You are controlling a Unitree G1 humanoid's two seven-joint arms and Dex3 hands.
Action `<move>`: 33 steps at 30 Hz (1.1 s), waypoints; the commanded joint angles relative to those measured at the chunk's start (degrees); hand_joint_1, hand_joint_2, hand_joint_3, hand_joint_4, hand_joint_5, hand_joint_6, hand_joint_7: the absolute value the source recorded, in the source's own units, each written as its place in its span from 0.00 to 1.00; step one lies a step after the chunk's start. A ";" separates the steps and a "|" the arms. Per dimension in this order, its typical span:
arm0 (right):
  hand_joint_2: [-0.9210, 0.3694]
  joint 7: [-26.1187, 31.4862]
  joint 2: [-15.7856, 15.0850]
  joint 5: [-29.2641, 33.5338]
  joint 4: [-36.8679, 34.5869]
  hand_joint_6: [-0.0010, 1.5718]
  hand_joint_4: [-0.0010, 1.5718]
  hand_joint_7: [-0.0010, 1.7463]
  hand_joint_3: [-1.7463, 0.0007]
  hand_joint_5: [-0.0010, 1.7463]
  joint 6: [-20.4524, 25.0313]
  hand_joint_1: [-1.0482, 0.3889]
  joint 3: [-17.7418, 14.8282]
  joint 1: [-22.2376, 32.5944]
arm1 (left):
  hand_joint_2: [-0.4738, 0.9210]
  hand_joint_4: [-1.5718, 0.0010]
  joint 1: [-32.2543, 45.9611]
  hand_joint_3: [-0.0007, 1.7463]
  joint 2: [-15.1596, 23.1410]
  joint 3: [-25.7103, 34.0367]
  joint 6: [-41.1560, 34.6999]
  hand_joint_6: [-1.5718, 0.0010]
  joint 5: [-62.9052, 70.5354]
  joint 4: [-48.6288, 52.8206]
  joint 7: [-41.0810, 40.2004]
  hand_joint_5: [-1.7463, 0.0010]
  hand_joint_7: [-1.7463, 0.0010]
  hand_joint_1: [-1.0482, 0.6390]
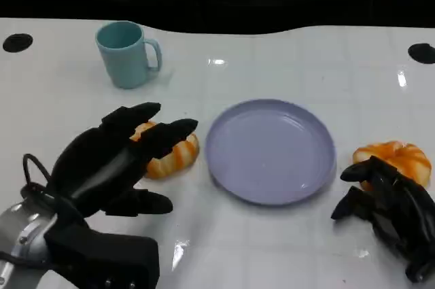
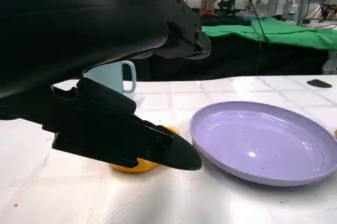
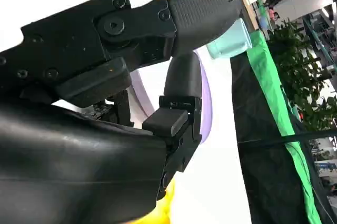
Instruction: Grasp the bread from the table and place it into the plate.
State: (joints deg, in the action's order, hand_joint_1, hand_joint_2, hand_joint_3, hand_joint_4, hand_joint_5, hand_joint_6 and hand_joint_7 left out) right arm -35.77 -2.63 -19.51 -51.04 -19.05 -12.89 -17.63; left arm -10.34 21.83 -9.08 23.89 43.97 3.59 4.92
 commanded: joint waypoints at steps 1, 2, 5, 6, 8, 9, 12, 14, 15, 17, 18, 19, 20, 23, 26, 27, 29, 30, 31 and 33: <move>0.00 0.31 -0.68 0.55 -0.92 0.39 0.44 0.71 0.85 0.88 -0.06 0.34 -0.32 0.51 | 1.00 1.00 -0.56 0.00 1.60 -0.60 -0.80 0.86 -0.07 -0.69 -1.52 0.93 1.00 0.23; 0.00 0.30 -0.68 0.54 -0.95 0.39 0.44 0.71 0.85 0.88 -0.08 0.34 -0.32 0.50 | 1.00 1.00 -0.57 0.00 1.66 -0.67 -0.87 0.86 -0.11 -0.70 -1.56 0.93 1.00 0.23; 0.00 0.29 -0.69 0.53 -1.04 0.39 0.44 0.71 0.85 0.88 -0.16 0.34 -0.31 0.47 | 1.00 1.00 -0.60 0.00 1.86 -0.92 -1.06 0.86 -0.23 -0.73 -1.76 0.93 1.00 0.23; 0.00 0.29 -0.69 0.52 -1.05 0.39 0.44 0.71 0.85 0.88 -0.18 0.34 -0.30 0.47 | 1.00 1.00 -0.61 0.00 1.93 -1.02 -1.13 0.86 -0.27 -0.74 -1.85 0.93 1.00 0.23; 0.00 0.29 -0.69 0.52 -1.07 0.39 0.44 0.71 0.85 0.88 -0.19 0.34 -0.30 0.46 | 1.00 1.00 -0.63 0.00 2.05 -1.15 -1.22 0.86 -0.35 -0.75 -1.95 0.93 1.00 0.23; 0.00 0.40 -0.73 0.49 -0.96 0.39 0.44 0.71 0.85 0.88 0.13 0.34 -0.30 0.42 | 1.00 1.00 -4.10 0.00 1.93 -2.94 -4.03 0.86 3.12 2.12 -0.66 0.93 1.00 0.23; 0.00 -0.12 -0.73 -0.26 -0.53 0.39 0.43 0.71 0.86 0.88 1.54 0.34 -0.52 0.48 | 0.96 1.00 -13.50 0.00 -0.17 -7.76 -10.37 0.90 9.02 13.64 0.33 0.96 1.00 0.25; 0.00 -1.01 -0.66 -1.14 -0.12 0.38 0.43 0.71 0.87 0.88 2.80 0.35 -0.81 0.66 | 0.94 0.96 -19.06 0.00 -2.69 -10.42 -12.65 0.89 9.73 23.35 -1.05 0.95 0.99 0.28; 0.00 -0.59 -0.58 -0.93 0.28 0.38 0.42 0.71 0.88 0.88 2.99 0.35 -0.71 0.84 | 0.94 0.96 -21.39 0.00 -3.79 -11.46 -13.84 0.88 9.74 27.45 -1.18 0.95 0.99 0.29; 0.00 0.16 -0.48 -0.41 0.88 0.39 0.43 0.71 0.88 0.88 3.10 0.34 -0.55 1.10 | 0.94 0.96 -23.66 0.00 -4.53 -12.73 -14.78 0.89 9.23 31.43 -1.69 0.95 0.99 0.29; 0.00 -0.23 -0.56 -0.06 0.53 0.39 0.43 0.71 0.88 0.88 2.05 0.34 -0.44 1.17 | 0.94 0.96 -25.13 0.00 -5.00 -13.54 -15.24 0.89 9.17 34.03 -2.06 0.95 1.00 0.29; 0.00 -0.64 -0.54 -0.05 0.26 0.40 0.44 0.71 0.87 0.88 1.51 0.34 -0.49 1.20 | 0.93 0.97 -26.25 0.00 -5.32 -14.27 -15.56 0.89 9.13 36.06 -2.61 0.95 1.00 0.28; 0.00 -0.92 -0.53 -0.06 0.04 0.40 0.44 0.70 0.87 0.88 1.11 0.34 -0.53 1.20 | 0.93 0.97 -27.12 0.00 -5.54 -14.90 -15.76 0.89 9.00 37.64 -3.12 0.95 1.00 0.28; 0.00 -0.91 -0.48 -0.12 0.01 0.41 0.44 0.70 0.87 0.88 1.22 0.34 -0.56 1.23 | 0.93 0.97 -28.54 0.00 -5.65 -16.34 -16.03 0.90 8.49 40.08 -3.98 0.96 1.00 0.27; 0.00 -0.59 -0.46 -0.09 0.38 0.41 0.44 0.69 0.87 0.88 1.85 0.34 -0.50 1.35 | 0.93 0.98 -29.34 0.00 -5.58 -17.48 -16.42 0.91 8.10 41.21 -4.11 0.96 1.00 0.27; 0.00 -0.57 -0.46 -0.08 0.41 0.41 0.44 0.69 0.87 0.88 1.88 0.34 -0.50 1.36 | 0.94 0.98 -29.46 0.00 -5.52 -17.74 -16.47 0.91 7.86 41.36 -4.24 0.96 1.00 0.27; 0.00 -0.50 -0.43 0.09 0.55 0.41 0.44 0.69 0.87 0.88 1.60 0.34 -0.40 1.43 | 0.94 0.98 -29.94 0.00 -5.59 -18.33 -16.75 0.91 7.29 42.11 -3.93 0.96 1.00 0.27; 0.00 -0.39 -0.40 0.28 0.57 0.41 0.44 0.69 0.86 0.89 1.22 0.34 -0.31 1.47 | 0.94 0.99 -31.18 0.00 -6.54 -18.96 -16.66 0.91 6.83 45.33 -3.22 0.96 1.00 0.27; 0.00 -0.30 -0.39 0.42 0.58 0.41 0.43 0.69 0.86 0.89 0.94 0.35 -0.24 1.51 | 0.94 0.98 -32.19 0.00 -7.25 -19.50 -16.52 0.91 6.42 47.90 -2.80 0.96 1.00 0.26; 0.00 -0.20 -0.39 0.51 0.58 0.42 0.43 0.69 0.86 0.89 0.73 0.35 -0.18 1.54 | 0.94 0.98 -33.57 0.00 -8.04 -20.28 -16.07 0.91 5.79 51.25 -2.86 0.96 1.00 0.26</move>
State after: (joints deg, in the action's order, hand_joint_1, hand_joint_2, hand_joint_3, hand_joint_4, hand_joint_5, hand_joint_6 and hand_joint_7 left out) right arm -36.53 -2.63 -19.60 -49.88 -18.55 -12.90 -17.34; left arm -41.70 14.23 -28.39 7.61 50.82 50.89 1.64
